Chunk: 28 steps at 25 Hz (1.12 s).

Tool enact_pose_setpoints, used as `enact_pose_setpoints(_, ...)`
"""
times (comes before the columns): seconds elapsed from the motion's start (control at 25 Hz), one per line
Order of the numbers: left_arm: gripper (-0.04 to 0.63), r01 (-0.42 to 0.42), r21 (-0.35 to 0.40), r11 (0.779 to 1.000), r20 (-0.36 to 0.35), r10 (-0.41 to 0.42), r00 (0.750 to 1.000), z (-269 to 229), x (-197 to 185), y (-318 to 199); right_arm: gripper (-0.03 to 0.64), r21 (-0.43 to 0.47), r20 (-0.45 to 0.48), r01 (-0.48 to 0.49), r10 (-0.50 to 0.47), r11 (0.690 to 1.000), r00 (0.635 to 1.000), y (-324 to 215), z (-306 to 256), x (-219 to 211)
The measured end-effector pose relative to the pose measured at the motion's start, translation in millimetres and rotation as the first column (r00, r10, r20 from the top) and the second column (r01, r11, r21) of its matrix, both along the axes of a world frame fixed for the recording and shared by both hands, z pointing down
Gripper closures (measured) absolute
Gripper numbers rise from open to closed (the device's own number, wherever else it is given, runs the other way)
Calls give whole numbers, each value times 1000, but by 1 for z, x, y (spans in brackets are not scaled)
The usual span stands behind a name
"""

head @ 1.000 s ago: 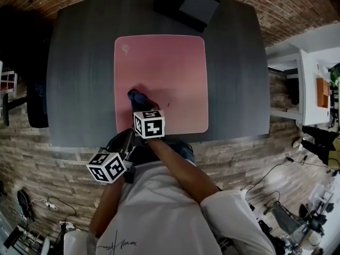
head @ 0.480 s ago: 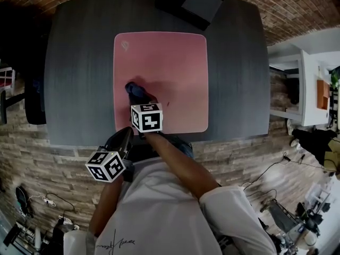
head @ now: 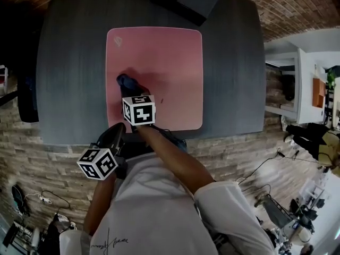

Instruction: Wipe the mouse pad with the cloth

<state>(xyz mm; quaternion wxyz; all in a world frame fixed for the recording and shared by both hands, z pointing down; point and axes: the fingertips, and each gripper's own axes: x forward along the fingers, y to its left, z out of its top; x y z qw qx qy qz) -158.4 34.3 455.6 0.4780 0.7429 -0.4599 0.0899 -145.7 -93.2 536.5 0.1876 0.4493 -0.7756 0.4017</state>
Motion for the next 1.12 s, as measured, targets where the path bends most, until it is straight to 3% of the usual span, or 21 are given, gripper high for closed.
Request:
enact_pose_setpoints(0.6, 584, 4, 1, 1000, -29, -4, 1000, -1, 2, -6, 506, 44, -109, -62, 67, 997, 992, -10, 3, 32)
enact_pose_setpoints(1.12, 584, 0, -15, 1000, -57, -1, 998, 4, 6, -5, 506, 54, -131, -72, 79, 996, 988, -6, 4, 52)
